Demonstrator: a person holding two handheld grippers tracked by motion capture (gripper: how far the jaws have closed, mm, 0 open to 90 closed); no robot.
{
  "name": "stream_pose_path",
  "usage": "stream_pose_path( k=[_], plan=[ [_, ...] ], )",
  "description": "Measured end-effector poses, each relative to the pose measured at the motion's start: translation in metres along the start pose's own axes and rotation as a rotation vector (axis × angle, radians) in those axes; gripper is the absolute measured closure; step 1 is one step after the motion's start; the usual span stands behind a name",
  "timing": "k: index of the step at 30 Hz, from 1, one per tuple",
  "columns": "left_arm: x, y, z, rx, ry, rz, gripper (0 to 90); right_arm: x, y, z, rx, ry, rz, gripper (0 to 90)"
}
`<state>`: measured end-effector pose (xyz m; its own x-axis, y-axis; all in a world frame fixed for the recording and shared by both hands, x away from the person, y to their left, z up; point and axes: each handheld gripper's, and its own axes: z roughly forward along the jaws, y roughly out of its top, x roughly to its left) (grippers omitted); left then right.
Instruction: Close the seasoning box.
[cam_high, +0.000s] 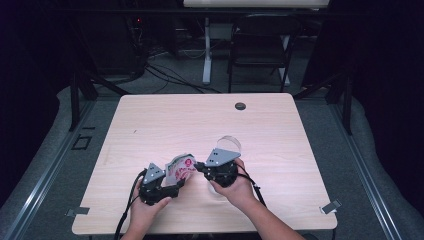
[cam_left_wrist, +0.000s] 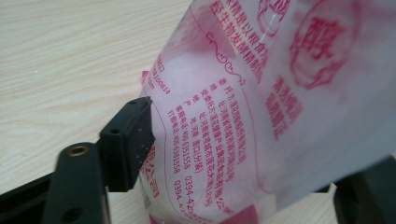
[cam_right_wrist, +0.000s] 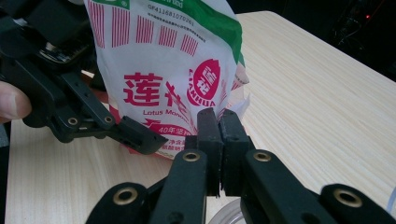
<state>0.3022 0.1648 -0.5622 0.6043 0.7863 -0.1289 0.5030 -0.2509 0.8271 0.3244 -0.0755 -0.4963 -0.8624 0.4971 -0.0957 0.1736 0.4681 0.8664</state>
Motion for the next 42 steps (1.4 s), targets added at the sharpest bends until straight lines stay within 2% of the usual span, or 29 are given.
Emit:
stream_pose_path(
  k=[1, 3, 6, 9, 19, 25, 26, 29, 42],
  plan=[
    [0.001, 0.000, 0.001, 0.017, 0.001, 0.014, 26.7, 0.000, 0.000, 0.000, 0.000, 0.000, 0.000, 89.3],
    [0.001, -0.002, 0.005, 0.024, 0.013, 0.008, 23.2, 0.000, -0.001, 0.000, -0.004, 0.002, 0.002, 89.3],
    [0.002, -0.003, 0.010, 0.056, 0.030, 0.020, 21.0, 0.001, -0.001, 0.000, -0.004, 0.001, 0.004, 89.3],
    [0.003, -0.004, 0.014, 0.065, 0.049, 0.024, 20.9, 0.000, -0.001, -0.001, 0.000, 0.003, -0.002, 89.3],
    [0.006, -0.010, 0.030, 0.178, 0.038, 0.050, 20.8, 0.001, -0.002, -0.001, 0.001, 0.001, 0.001, 89.0],
    [0.004, -0.011, 0.032, 0.179, 0.048, 0.063, 19.9, 0.001, -0.003, -0.001, 0.001, 0.001, 0.001, 89.0],
    [0.003, -0.010, 0.032, 0.194, 0.051, 0.065, 18.7, 0.001, -0.003, -0.001, 0.001, 0.000, 0.000, 89.0],
    [0.001, -0.010, 0.033, 0.205, 0.072, 0.091, 15.1, 0.002, -0.003, -0.001, -0.004, 0.001, 0.002, 89.0],
    [0.001, -0.010, 0.034, 0.207, 0.079, 0.077, 13.4, 0.002, -0.003, -0.001, -0.006, 0.002, 0.005, 89.0]
  ],
)
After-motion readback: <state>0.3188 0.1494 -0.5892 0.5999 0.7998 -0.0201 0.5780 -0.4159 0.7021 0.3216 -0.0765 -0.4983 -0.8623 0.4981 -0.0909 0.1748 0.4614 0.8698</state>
